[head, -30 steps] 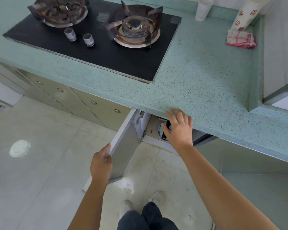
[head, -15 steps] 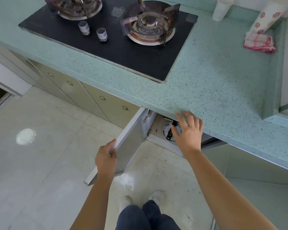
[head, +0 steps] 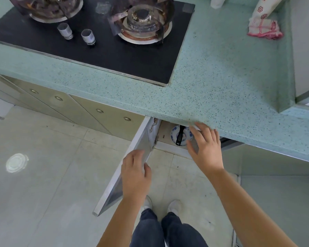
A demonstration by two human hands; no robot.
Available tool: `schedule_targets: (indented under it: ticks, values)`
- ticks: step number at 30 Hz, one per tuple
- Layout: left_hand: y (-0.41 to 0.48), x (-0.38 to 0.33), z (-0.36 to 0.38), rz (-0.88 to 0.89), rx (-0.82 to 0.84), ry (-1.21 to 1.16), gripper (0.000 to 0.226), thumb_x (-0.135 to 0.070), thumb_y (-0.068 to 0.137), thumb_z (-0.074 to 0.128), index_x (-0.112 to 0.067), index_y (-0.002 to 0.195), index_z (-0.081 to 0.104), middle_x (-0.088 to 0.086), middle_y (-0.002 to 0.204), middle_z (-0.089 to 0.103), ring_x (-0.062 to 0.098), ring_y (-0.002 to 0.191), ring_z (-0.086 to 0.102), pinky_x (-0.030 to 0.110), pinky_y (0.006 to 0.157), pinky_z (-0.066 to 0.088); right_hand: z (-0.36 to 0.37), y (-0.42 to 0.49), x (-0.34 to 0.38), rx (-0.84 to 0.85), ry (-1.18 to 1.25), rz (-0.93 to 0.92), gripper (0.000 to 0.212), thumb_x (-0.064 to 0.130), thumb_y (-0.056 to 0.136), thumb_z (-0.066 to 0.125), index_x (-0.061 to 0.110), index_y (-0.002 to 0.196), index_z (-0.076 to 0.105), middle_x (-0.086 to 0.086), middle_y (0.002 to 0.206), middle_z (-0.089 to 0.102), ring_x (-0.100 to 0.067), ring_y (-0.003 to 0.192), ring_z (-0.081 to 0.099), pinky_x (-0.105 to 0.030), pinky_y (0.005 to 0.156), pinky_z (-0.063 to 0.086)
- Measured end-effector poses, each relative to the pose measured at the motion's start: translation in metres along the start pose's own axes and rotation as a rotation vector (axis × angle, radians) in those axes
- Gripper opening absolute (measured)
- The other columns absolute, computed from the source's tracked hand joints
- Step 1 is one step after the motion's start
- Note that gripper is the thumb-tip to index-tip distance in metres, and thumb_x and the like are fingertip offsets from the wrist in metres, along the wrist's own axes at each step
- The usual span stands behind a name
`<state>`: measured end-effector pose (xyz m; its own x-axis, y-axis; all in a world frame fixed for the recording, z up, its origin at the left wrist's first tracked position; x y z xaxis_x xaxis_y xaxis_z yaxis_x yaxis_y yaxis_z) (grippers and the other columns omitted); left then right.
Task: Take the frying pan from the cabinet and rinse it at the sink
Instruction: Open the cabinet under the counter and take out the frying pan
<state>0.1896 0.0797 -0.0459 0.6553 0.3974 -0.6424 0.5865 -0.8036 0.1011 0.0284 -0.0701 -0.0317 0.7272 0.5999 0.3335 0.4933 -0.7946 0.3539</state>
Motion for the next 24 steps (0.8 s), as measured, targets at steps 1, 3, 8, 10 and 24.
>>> schedule_targets:
  ticks: [1,3,8,10,24]
  values:
    - [0.002,-0.008,0.009,0.045,0.039,-0.023,0.042,-0.002,0.075,0.057,-0.015,0.113,0.047,0.014,0.105,0.063,0.026,0.095,0.058,0.031,0.080,0.047,-0.001,-0.007,0.001,-0.018,0.011,-0.004,0.037,0.028,0.083,0.051,0.013,0.117,0.055,-0.014,0.118,0.062,-0.028,0.112,0.051,-0.054,0.098,0.040]
    - [0.006,-0.012,0.034,0.082,0.116,-0.064,0.041,-0.003,0.074,0.056,-0.012,0.114,0.052,0.012,0.104,0.064,0.022,0.096,0.057,0.030,0.082,0.048,0.006,-0.022,0.000,-0.022,0.033,-0.006,0.037,0.026,0.083,0.052,0.016,0.118,0.051,-0.013,0.117,0.063,-0.026,0.110,0.051,-0.051,0.096,0.044]
    - [0.008,0.009,0.100,-0.095,0.295,-0.133,0.040,-0.002,0.086,0.056,-0.006,0.125,0.055,0.009,0.123,0.056,0.022,0.115,0.052,0.031,0.100,0.042,0.053,-0.050,-0.031,0.099,0.069,0.107,0.039,0.029,0.083,0.049,0.011,0.115,0.059,-0.011,0.111,0.066,-0.031,0.102,0.061,-0.046,0.090,0.049]
    - [0.009,0.022,0.126,-0.173,0.329,-0.160,0.042,-0.006,0.089,0.052,-0.009,0.131,0.050,0.006,0.129,0.052,0.019,0.121,0.048,0.022,0.101,0.035,0.080,-0.057,-0.049,0.164,0.083,0.160,0.040,0.030,0.083,0.050,0.008,0.113,0.063,-0.010,0.110,0.067,-0.032,0.100,0.063,-0.044,0.090,0.047]
    - [0.049,0.132,0.353,-0.424,0.357,-0.342,0.036,-0.008,0.091,0.049,-0.013,0.127,0.053,0.005,0.118,0.056,0.014,0.108,0.053,0.014,0.083,0.032,0.302,-0.071,-0.188,0.314,0.139,0.299,0.036,0.021,0.085,0.063,0.008,0.119,0.062,-0.013,0.115,0.065,-0.032,0.107,0.058,-0.040,0.088,0.048]
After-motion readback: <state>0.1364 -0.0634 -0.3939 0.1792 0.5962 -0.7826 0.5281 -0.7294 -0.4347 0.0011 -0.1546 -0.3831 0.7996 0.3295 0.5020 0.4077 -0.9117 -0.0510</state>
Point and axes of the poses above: each hand's wrist, its own y-axis towards the middle knuckle, its own z-axis out of the palm, x = y × z, the point moved 8 cm from there along y, towards the middle knuckle
